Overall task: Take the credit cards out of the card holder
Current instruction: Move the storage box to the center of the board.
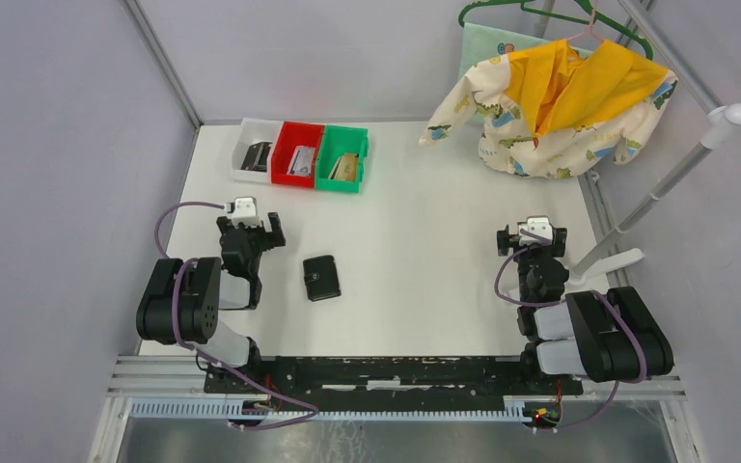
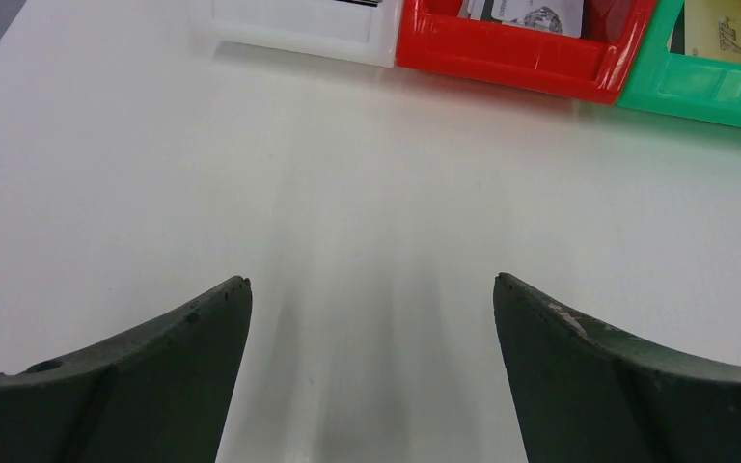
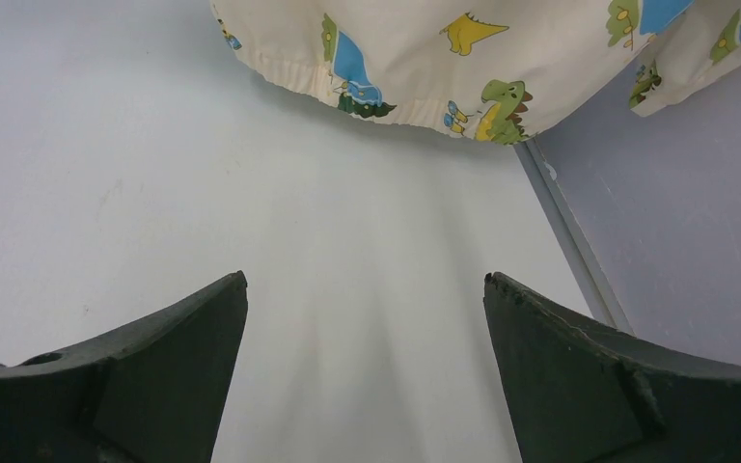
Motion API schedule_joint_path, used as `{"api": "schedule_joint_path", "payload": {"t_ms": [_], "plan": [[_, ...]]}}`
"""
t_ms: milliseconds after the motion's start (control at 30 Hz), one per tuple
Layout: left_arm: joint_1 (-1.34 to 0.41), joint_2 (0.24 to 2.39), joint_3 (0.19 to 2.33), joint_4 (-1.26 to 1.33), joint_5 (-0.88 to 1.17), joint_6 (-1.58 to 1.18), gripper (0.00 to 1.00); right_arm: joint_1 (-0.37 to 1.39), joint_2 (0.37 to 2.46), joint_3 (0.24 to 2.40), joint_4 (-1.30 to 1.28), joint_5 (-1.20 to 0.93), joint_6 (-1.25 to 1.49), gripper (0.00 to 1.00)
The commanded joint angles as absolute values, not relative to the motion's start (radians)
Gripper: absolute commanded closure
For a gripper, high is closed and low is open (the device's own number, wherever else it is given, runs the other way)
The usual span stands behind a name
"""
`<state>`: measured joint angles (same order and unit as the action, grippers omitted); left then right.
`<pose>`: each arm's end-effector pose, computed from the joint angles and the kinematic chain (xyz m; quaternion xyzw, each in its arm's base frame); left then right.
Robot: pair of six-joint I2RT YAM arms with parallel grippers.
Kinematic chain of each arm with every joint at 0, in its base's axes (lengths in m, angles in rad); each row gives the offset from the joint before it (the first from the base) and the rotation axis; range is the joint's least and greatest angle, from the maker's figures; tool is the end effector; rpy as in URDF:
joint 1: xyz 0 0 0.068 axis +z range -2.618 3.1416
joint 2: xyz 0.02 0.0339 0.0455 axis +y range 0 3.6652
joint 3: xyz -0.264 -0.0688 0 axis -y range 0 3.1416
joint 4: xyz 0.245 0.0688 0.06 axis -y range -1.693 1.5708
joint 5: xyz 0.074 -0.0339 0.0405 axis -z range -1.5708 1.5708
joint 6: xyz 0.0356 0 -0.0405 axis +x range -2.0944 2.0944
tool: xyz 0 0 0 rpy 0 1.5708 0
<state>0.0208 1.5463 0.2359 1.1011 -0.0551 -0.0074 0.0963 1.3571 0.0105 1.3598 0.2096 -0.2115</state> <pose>0.2417 0.0070 0.1334 -0.0283 0.7765 0.0256 0.6290 0.1856 0.0105 0.1474 -0.0335 0.7017 -0.1141 0.7024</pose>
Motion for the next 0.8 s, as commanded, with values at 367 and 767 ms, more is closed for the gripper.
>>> {"api": "schedule_joint_path", "payload": {"t_ms": [367,767], "plan": [[0.021,1.535,0.266,1.126,-0.088,-0.02,0.0,0.094,1.316,-0.066,1.342,0.256,-0.19,0.02],[0.257,1.439,0.779,0.281,0.261,-0.127,0.0,0.112,1.226,0.323,0.549,0.228,0.518,0.02]]}}
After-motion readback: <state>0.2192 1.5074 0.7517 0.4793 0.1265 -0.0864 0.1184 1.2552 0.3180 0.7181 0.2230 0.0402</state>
